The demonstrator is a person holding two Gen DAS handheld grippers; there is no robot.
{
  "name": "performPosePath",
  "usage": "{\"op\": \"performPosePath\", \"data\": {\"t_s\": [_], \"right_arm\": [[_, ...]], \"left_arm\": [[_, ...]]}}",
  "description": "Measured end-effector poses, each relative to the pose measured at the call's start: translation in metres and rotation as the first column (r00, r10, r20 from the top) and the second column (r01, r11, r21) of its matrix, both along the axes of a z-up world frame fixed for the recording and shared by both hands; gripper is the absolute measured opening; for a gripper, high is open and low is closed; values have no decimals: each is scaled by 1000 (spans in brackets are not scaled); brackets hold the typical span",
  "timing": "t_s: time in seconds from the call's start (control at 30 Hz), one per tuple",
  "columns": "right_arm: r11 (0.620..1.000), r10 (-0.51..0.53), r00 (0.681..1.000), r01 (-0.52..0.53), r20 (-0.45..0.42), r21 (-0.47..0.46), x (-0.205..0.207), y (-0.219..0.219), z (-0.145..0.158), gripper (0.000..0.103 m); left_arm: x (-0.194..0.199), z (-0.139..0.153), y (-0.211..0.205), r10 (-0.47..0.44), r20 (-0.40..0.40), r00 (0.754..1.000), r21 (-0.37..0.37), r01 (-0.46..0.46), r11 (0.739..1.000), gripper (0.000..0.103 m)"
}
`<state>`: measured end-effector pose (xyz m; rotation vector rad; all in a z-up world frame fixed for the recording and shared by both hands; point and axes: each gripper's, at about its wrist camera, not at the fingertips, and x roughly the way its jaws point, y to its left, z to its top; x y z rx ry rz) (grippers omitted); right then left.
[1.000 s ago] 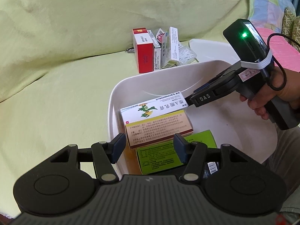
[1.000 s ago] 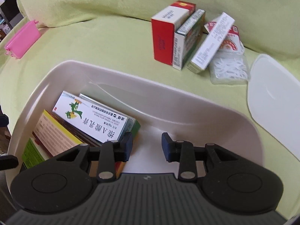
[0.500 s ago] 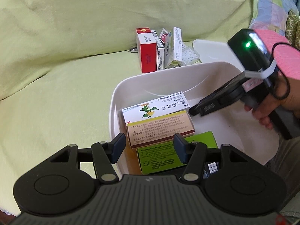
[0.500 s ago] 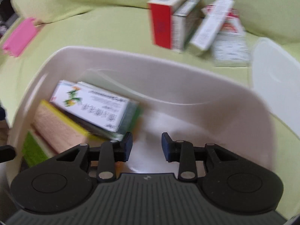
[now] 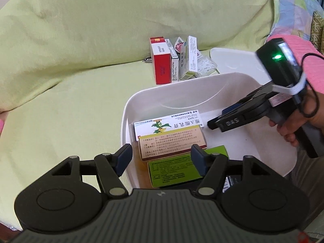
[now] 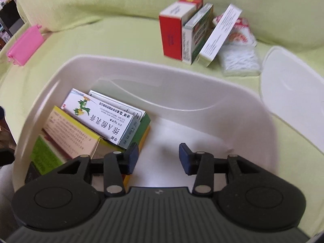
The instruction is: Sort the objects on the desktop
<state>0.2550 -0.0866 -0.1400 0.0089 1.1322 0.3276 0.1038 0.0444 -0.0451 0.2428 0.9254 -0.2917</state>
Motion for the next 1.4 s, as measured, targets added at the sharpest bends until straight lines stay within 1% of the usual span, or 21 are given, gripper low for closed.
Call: {"op": "performPosePath", "data": {"t_s": [0.07,0.13,0.23,0.3,0.4,0.43,0.5,0.73,0.97,1.1,1.2,1.33,1.4], "right_arm": [[1000,-7,999,6,36,24,-12,-11,13,50],[999,-16,997,13,73,45,-24,-22,26,53],[995,-43,991,32,124,92,-45,-39,44,60],[992,-61,987,44,151,117,-60,-48,53,69],[987,-80,979,53,185,150,-81,-58,66,75],[986,-84,978,53,193,159,-87,-59,69,77],[984,-86,974,51,211,169,-100,-61,75,87],[989,-55,959,13,278,150,-142,-63,87,92],[987,-70,943,17,325,162,-178,-65,93,94],[989,-71,932,20,355,147,-195,-63,98,94],[988,-87,915,30,395,149,-208,-64,106,95],[987,-108,898,46,427,153,-226,-70,114,98],[987,-117,893,56,434,150,-231,-72,115,99]], "left_arm": [[-3,3,-2,2,8,1000,1,-2,1000,67],[-6,7,-4,7,14,1000,-2,-7,1000,71],[-12,12,-9,18,27,999,-12,-17,1000,72],[-16,14,-12,29,31,999,-22,-28,999,73],[-23,17,-15,52,34,998,-36,-51,998,76],[-26,18,-16,61,33,998,-44,-59,997,79],[-31,19,-17,74,33,997,-55,-72,996,84],[-54,25,-22,114,43,993,-42,-112,993,85],[-83,33,-24,149,62,987,-70,-145,987,86],[-94,35,-29,144,77,987,-80,-137,987,86],[-96,36,-35,132,77,988,-79,-126,989,86],[-103,43,-46,117,119,986,-58,-111,992,86],[-108,43,-50,109,126,986,-64,-102,993,89]]}}
